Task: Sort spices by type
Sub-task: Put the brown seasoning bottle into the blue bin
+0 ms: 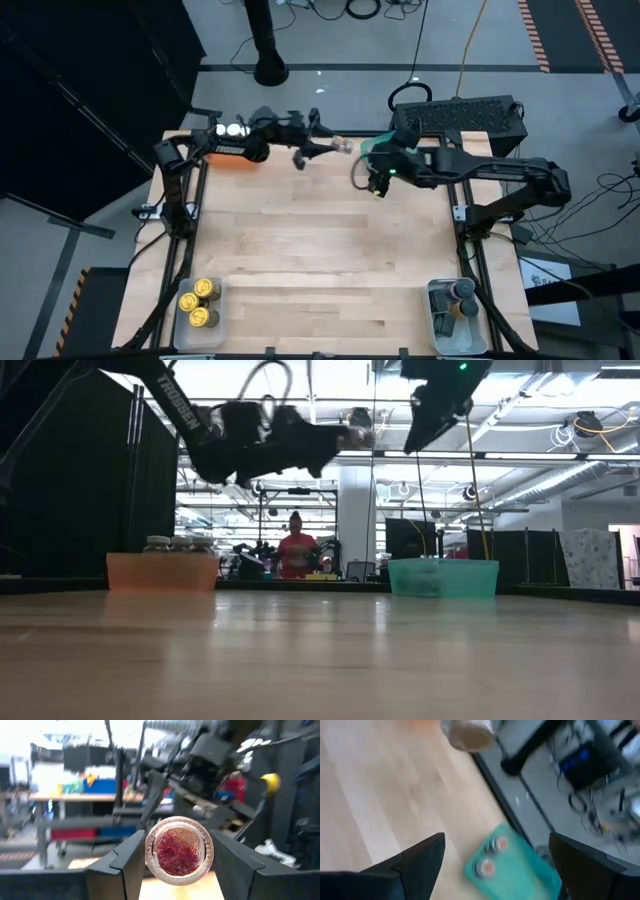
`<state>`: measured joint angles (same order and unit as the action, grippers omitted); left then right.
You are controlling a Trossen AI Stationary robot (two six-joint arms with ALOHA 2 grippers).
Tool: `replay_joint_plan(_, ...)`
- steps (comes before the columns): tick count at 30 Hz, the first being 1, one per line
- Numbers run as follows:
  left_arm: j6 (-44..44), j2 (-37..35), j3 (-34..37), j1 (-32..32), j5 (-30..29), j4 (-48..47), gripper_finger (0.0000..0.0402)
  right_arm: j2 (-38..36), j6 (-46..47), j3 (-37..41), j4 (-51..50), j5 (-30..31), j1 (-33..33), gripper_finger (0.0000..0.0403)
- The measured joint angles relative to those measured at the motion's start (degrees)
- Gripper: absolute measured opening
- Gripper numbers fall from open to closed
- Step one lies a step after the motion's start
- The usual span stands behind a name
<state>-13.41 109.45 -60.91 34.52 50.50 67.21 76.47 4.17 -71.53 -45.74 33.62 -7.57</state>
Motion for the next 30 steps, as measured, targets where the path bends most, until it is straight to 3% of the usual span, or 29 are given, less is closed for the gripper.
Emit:
replay_joint_plan(6, -8.0, 0.0, 7.2, -0.2, 0.5, 23.2, 0.0195, -9.4, -14.1, 16.7, 34.0, -0.7, 0.4, 0.0338)
replay_joint_plan(8, -4.8, 0.0, 8.5, -0.8, -1.2, 22.7, 0.0195, -10.0, -19.0, 23.3, 49.4, -1.6, 0.9, 0.0338)
replay_joint_plan(12, -1.7, -0.3, 8.3, -2.6, -2.1, 23.0, 0.0195, -7.0, -25.1, 31.4, 74.6, -10.2, 1.4, 0.0338)
replay_joint_plan(30, 0.9, -0.5, 8.3, -4.5, -5.0, 22.7, 0.0195, -3.6, -26.4, 32.0, 83.6, -17.7, 1.6, 0.0336)
